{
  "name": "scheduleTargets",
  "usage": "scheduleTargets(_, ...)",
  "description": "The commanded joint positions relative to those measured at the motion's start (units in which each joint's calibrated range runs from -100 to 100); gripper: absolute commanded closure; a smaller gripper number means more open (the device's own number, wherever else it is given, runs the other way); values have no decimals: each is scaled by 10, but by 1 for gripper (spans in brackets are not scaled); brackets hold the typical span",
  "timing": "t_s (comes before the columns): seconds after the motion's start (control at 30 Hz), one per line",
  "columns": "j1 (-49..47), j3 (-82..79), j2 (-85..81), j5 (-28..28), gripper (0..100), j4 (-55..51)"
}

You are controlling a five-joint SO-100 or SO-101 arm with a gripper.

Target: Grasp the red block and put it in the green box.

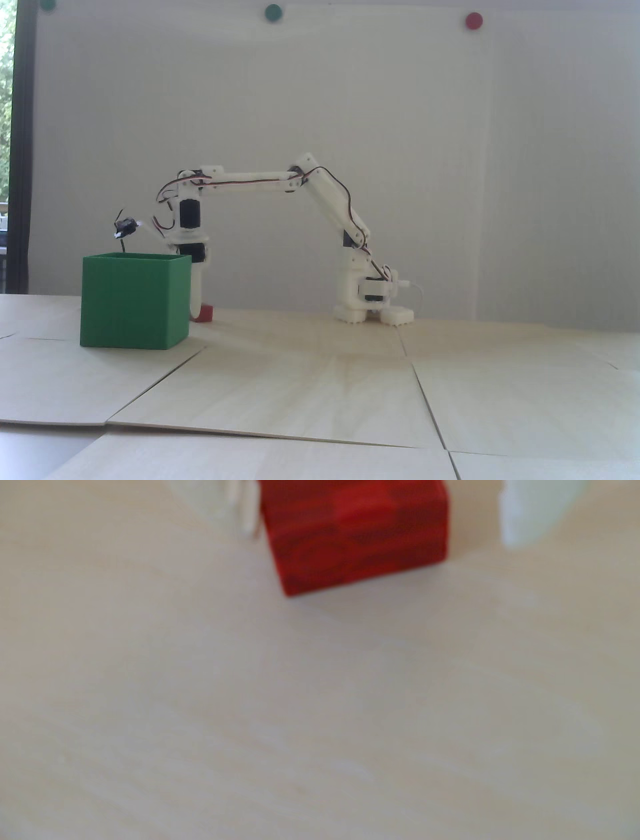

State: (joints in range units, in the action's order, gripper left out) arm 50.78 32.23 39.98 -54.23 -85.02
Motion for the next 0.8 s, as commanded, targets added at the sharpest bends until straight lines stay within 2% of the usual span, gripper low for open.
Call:
scheduleTargets(0.0, -11, 37, 5, 2, 75, -3)
scheduleTargets(0.77, -79, 38, 9, -2, 75, -3)
